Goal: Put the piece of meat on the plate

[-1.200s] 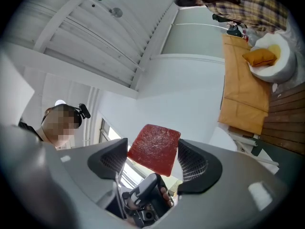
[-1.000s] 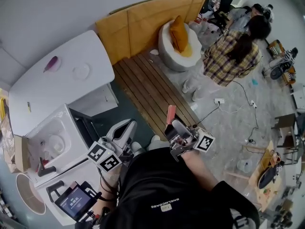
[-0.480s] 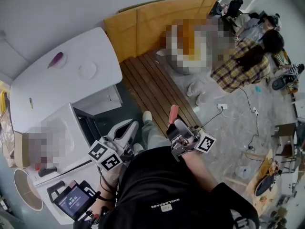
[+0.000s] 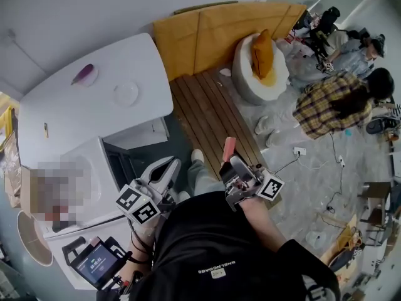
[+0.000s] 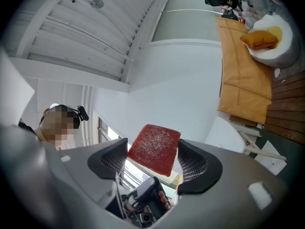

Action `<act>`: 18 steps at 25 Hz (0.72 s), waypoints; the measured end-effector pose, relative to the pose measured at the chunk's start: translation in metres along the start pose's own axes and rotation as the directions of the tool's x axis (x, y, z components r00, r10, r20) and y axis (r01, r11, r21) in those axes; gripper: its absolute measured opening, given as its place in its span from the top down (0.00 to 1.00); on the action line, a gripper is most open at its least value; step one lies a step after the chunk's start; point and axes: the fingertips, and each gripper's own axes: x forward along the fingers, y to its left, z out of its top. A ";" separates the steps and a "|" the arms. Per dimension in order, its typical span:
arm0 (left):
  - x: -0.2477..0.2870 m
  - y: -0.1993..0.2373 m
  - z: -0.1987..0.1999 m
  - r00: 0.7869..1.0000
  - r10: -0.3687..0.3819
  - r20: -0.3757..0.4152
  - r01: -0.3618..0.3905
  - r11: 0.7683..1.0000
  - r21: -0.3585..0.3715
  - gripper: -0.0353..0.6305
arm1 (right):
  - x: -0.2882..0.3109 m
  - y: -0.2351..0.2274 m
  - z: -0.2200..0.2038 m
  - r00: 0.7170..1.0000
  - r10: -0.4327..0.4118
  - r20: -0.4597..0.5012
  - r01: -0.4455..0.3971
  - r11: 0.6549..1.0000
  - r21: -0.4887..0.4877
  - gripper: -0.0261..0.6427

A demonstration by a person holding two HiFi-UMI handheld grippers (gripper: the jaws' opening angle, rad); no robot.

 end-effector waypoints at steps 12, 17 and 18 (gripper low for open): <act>0.057 0.067 0.038 0.998 0.065 0.014 -0.065 0.998 -0.008 0.93 | 0.079 -0.052 0.044 0.996 0.052 -0.069 -0.047 0.996 0.073 0.47; 0.083 0.084 0.051 0.996 0.082 0.020 -0.082 0.997 -0.013 0.93 | 0.094 -0.073 0.068 0.996 0.047 -0.079 -0.040 0.996 0.082 0.47; 0.088 0.088 0.054 0.996 0.085 0.020 -0.085 0.996 -0.012 0.93 | 0.097 -0.077 0.073 0.996 0.050 -0.080 -0.044 0.996 0.082 0.47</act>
